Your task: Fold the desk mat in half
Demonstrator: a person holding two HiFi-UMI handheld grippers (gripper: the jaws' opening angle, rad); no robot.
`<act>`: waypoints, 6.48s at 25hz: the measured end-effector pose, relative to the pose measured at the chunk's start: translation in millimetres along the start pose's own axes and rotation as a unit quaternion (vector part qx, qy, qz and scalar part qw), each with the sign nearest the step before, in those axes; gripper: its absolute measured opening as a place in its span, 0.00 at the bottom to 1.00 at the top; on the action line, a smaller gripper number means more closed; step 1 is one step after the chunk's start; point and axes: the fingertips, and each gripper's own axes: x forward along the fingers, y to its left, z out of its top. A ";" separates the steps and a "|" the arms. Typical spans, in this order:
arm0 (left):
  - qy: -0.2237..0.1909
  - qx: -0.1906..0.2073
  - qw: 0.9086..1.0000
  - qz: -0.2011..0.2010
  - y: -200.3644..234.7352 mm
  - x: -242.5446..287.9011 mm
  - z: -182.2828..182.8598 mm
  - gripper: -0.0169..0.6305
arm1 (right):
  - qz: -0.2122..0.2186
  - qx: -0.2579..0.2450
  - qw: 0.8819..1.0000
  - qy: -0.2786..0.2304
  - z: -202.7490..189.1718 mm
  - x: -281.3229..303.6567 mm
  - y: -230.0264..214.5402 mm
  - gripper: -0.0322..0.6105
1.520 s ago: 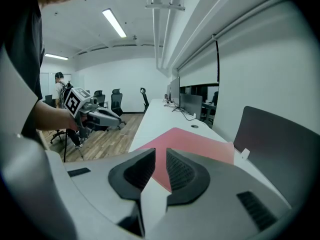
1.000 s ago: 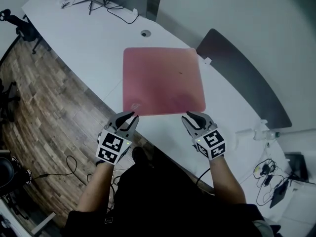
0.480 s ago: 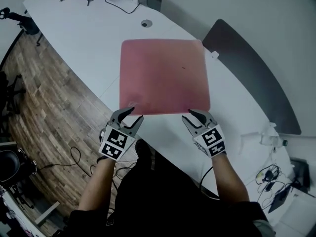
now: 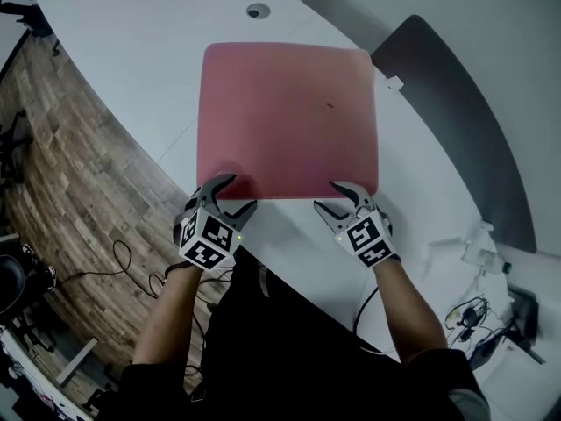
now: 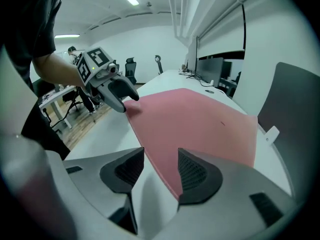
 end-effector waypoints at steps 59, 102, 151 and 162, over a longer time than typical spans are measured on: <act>0.034 0.093 0.995 0.015 -20.8 30.0 2.0 0.48 | -0.029 0.001 0.999 -0.036 -4.4 17.9 -11.5 0.15; -0.023 0.266 0.963 0.039 -40.5 -129.8 24.1 0.06 | -0.034 0.095 0.991 -0.087 67.2 -108.1 126.2 0.21; 0.066 0.212 0.974 -0.035 120.9 38.0 87.4 0.11 | -0.100 0.019 0.995 0.008 66.9 8.0 -116.5 0.09; 0.088 0.195 0.975 -0.054 141.2 78.2 77.8 0.13 | -0.085 0.015 0.995 0.039 49.9 48.7 -150.4 0.11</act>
